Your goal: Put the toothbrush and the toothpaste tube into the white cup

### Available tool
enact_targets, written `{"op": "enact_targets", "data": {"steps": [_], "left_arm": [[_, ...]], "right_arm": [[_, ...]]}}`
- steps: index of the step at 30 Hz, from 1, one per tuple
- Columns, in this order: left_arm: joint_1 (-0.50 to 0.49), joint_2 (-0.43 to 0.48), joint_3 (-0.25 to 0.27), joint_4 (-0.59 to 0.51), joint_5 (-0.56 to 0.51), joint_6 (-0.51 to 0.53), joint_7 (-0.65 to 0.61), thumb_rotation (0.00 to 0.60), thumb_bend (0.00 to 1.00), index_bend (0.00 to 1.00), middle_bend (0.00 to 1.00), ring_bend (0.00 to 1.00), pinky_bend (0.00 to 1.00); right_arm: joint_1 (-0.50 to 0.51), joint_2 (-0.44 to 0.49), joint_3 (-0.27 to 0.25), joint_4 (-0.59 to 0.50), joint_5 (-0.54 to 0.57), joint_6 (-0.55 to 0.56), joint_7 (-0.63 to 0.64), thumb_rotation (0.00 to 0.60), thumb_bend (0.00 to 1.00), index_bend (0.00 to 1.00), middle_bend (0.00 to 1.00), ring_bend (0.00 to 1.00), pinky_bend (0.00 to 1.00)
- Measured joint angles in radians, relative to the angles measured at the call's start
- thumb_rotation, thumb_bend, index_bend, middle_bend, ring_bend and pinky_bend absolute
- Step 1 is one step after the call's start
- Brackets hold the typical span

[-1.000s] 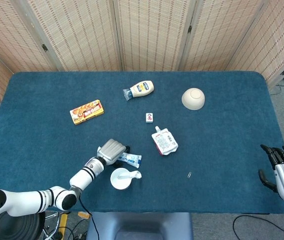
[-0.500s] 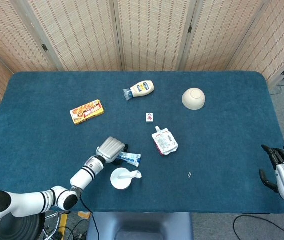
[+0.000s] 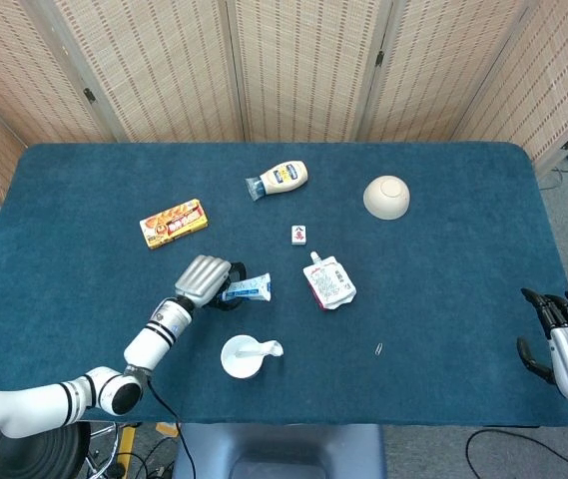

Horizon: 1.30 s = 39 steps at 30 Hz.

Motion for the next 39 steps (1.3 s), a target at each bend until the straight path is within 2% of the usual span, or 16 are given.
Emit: {"op": "enact_targets", "data": {"steps": [10, 20, 28, 39], "left_arm": [[0.082, 0.152, -0.062, -0.142, 0.066, 0.003, -0.297, 0.6, 0.34, 0.71, 1.0, 0.96, 0.94], [0.179, 0.32, -0.092, -0.332, 0.238, 0.043, -0.642, 0.6, 0.35, 0.71, 1.0, 0.96, 0.94], [0.223, 0.404, -0.061, -0.43, 0.397, 0.111, -0.723, 0.6, 0.35, 0.71, 1.0, 0.96, 0.94], [0.228, 0.447, 0.032, -0.496, 0.523, 0.129, -0.728, 0.6, 0.35, 0.71, 1.0, 0.96, 0.94]], "right_arm": [[0.011, -0.004, 0.003, -0.007, -0.002, -0.011, -0.011, 0.6, 0.34, 0.14, 0.26, 0.2, 0.16], [0.018, -0.012, 0.007, -0.004, -0.006, -0.012, -0.01, 0.6, 0.34, 0.14, 0.26, 0.21, 0.16], [0.027, -0.01, 0.008, -0.013, -0.009, -0.019, -0.02, 0.6, 0.34, 0.14, 0.26, 0.21, 0.16], [0.021, -0.007, 0.003, -0.017, -0.009, -0.011, -0.023, 0.6, 0.34, 0.14, 0.26, 0.21, 0.16]]}}
